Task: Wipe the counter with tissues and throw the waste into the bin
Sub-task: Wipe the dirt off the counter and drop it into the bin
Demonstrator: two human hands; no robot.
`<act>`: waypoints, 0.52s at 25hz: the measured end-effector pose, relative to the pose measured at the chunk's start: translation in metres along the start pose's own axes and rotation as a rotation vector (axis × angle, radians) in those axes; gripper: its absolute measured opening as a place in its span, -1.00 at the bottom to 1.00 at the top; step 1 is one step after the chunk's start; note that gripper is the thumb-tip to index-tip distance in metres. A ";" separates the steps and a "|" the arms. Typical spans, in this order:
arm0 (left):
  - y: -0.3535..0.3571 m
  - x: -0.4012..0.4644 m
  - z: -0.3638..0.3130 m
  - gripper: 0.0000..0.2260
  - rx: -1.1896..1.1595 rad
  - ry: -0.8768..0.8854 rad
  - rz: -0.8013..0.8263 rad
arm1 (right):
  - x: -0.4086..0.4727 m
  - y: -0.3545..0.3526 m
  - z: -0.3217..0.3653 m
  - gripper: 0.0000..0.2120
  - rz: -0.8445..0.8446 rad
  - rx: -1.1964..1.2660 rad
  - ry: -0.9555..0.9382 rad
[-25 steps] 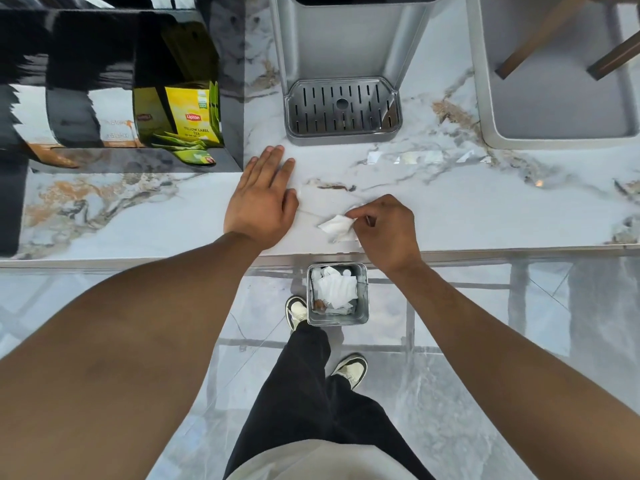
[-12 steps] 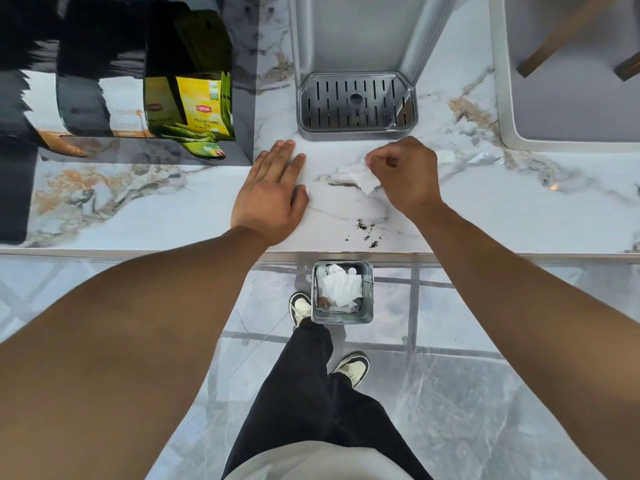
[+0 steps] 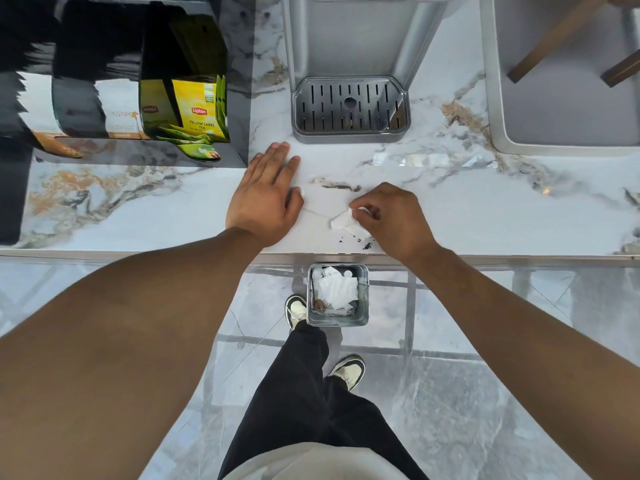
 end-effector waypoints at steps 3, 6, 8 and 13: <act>0.000 -0.001 0.000 -0.49 -0.002 -0.003 0.002 | 0.002 -0.003 0.000 -0.90 0.065 0.061 0.078; -0.001 -0.001 -0.001 -0.50 -0.017 0.003 0.006 | 0.018 -0.025 0.001 -0.88 -0.062 0.242 0.105; -0.002 -0.001 -0.001 -0.50 -0.018 0.000 0.004 | 0.035 -0.036 0.003 -0.87 -0.160 0.342 0.119; -0.002 -0.001 0.000 -0.50 -0.017 -0.007 0.010 | 0.066 -0.011 0.016 -0.88 0.024 0.034 0.002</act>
Point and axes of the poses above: each hand's wrist, its own x-axis towards the middle knuckle, its own y-axis out of the palm, z = x × y, the point moved 5 cm from there along x, towards the middle knuckle, and after that the axes turned 9 degrees about z, right-handed, at the moved point
